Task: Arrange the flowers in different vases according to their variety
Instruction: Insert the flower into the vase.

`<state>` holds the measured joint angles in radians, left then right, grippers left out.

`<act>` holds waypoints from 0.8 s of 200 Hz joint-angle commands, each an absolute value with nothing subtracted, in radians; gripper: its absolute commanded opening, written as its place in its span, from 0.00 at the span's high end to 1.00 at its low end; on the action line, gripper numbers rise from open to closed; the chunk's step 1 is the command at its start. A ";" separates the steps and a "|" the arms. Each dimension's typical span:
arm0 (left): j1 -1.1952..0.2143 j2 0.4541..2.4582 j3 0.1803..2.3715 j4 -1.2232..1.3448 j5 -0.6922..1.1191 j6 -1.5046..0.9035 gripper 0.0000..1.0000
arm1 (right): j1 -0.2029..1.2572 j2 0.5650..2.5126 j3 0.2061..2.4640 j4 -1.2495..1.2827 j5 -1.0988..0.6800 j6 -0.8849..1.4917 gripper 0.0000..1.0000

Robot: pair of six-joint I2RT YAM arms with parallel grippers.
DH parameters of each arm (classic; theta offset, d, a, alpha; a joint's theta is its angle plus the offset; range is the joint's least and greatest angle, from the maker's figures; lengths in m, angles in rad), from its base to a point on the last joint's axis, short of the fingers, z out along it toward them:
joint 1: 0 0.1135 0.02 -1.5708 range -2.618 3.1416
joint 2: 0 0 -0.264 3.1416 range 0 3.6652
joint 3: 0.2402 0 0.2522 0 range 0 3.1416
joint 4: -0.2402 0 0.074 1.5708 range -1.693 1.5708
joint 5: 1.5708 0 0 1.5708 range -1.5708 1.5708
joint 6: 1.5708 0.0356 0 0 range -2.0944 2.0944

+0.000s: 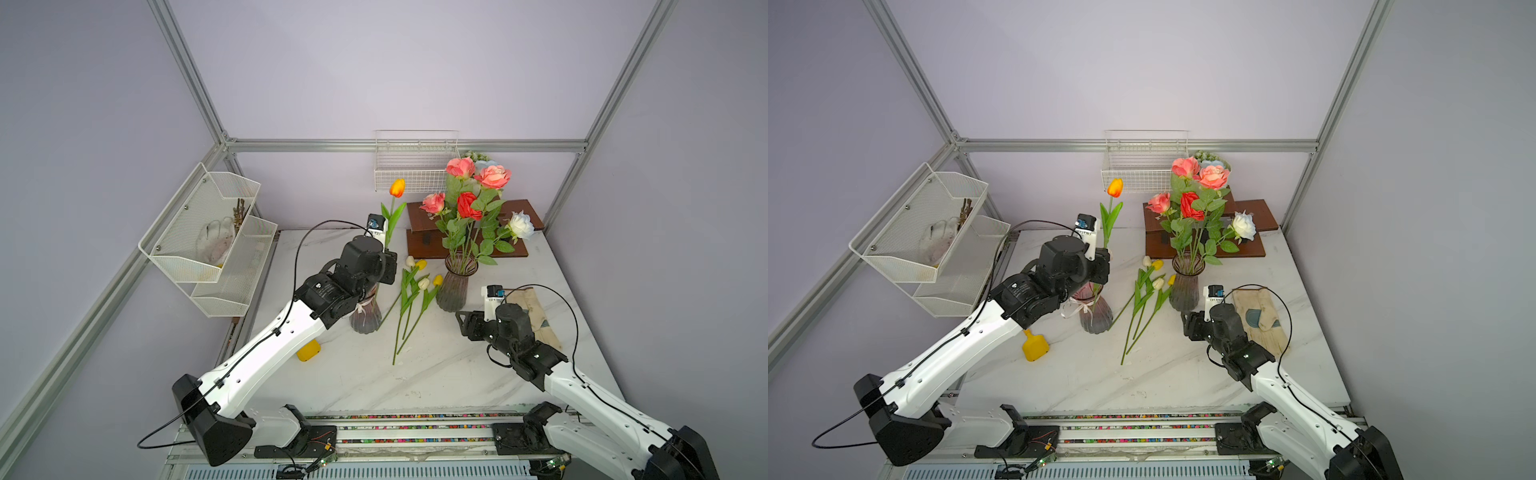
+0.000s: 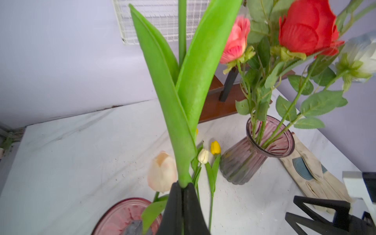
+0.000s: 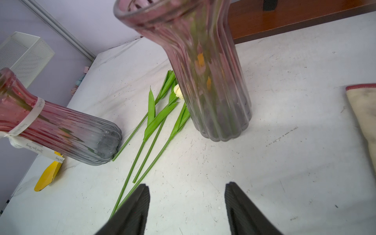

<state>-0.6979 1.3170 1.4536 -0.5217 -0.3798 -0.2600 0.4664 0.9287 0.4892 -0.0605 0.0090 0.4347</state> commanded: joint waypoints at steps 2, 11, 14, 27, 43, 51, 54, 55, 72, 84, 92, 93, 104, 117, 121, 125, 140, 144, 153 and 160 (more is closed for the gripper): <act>-0.647 1.268 1.425 -0.377 -0.428 -0.162 1.00 | 0.464 0.938 0.482 -0.026 -0.012 0.448 0.36; -0.628 1.256 1.403 -0.326 -0.425 -0.152 1.00 | 0.464 0.943 0.485 -0.026 -0.012 0.449 0.36; -0.623 1.254 1.391 -0.306 -0.424 -0.147 1.00 | 0.464 0.944 0.485 -0.026 -0.013 0.449 0.36; -0.600 1.240 1.335 -0.213 -0.418 -0.127 1.00 | 0.464 0.949 0.486 -0.026 -0.019 0.453 0.36; -0.579 1.237 1.269 -0.079 -0.411 -0.098 1.00 | 0.465 0.954 0.488 -0.025 -0.027 0.457 0.36; -0.571 1.243 1.239 -0.020 -0.410 -0.088 1.00 | 0.463 0.957 0.489 -0.026 -0.030 0.457 0.36; -0.570 1.246 1.228 0.003 -0.410 -0.086 1.00 | 0.464 0.957 0.488 -0.026 -0.031 0.458 0.36; -0.569 1.246 1.225 0.008 -0.411 -0.084 1.00 | 0.464 0.957 0.488 -0.025 -0.031 0.459 0.36; -0.567 1.255 1.147 0.116 -0.424 -0.070 1.00 | 0.464 0.957 0.490 -0.026 -0.031 0.459 0.36; -0.565 1.251 1.074 0.195 -0.419 -0.070 1.00 | 0.464 0.956 0.488 -0.026 -0.030 0.457 0.36; -0.565 1.243 1.020 0.254 -0.414 -0.073 1.00 | 0.465 0.956 0.487 -0.025 -0.030 0.456 0.36; -0.565 1.242 1.015 0.261 -0.413 -0.073 1.00 | 0.465 0.955 0.488 -0.026 -0.030 0.456 0.36; -0.566 1.226 0.962 0.294 -0.410 -0.093 0.95 | 0.464 0.958 0.488 -0.026 -0.030 0.453 0.36; -0.565 1.182 0.919 0.279 -0.389 -0.128 0.69 | 0.464 0.961 0.488 -0.025 -0.031 0.452 0.36; -0.566 1.170 0.906 0.267 -0.368 -0.131 0.59 | 0.464 0.963 0.486 -0.026 -0.031 0.452 0.36; -0.567 1.151 0.897 0.255 -0.344 -0.135 0.51 | 0.464 0.964 0.486 -0.026 -0.032 0.452 0.36; -0.571 1.078 0.873 0.180 -0.307 -0.190 0.28 | 0.464 0.971 0.486 -0.025 -0.031 0.452 0.36; -0.574 1.059 0.872 0.152 -0.297 -0.203 0.26 | 0.465 0.972 0.486 -0.026 -0.032 0.452 0.36; -0.582 1.021 0.873 0.093 -0.294 -0.221 0.22 | 0.464 0.977 0.485 0.000 -0.032 0.452 0.36; -0.591 0.991 0.877 0.044 -0.297 -0.250 0.21 | 0.463 0.980 0.486 0.003 -0.033 0.454 0.36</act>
<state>-0.5728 1.1248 0.8505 0.0975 -0.3431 -0.1581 0.4664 0.9710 0.4892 -0.0444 -0.0219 0.4488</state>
